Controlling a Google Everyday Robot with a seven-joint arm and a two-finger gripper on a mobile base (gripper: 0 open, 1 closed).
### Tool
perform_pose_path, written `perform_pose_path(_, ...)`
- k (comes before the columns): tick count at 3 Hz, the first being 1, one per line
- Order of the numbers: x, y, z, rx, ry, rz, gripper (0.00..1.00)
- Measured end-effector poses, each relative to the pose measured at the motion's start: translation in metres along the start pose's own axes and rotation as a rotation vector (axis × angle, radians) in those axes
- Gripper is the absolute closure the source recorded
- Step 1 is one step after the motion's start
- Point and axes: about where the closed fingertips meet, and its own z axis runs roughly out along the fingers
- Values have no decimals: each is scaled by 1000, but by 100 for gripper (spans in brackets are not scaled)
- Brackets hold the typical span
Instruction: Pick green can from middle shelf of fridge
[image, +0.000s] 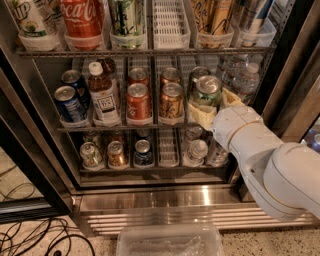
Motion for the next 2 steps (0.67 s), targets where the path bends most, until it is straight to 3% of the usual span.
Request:
perform_pose_path(1,-5,17,-14,-56,59,-23,100)
perform_pose_path(2,-23,56,-16,-187,98,34,100)
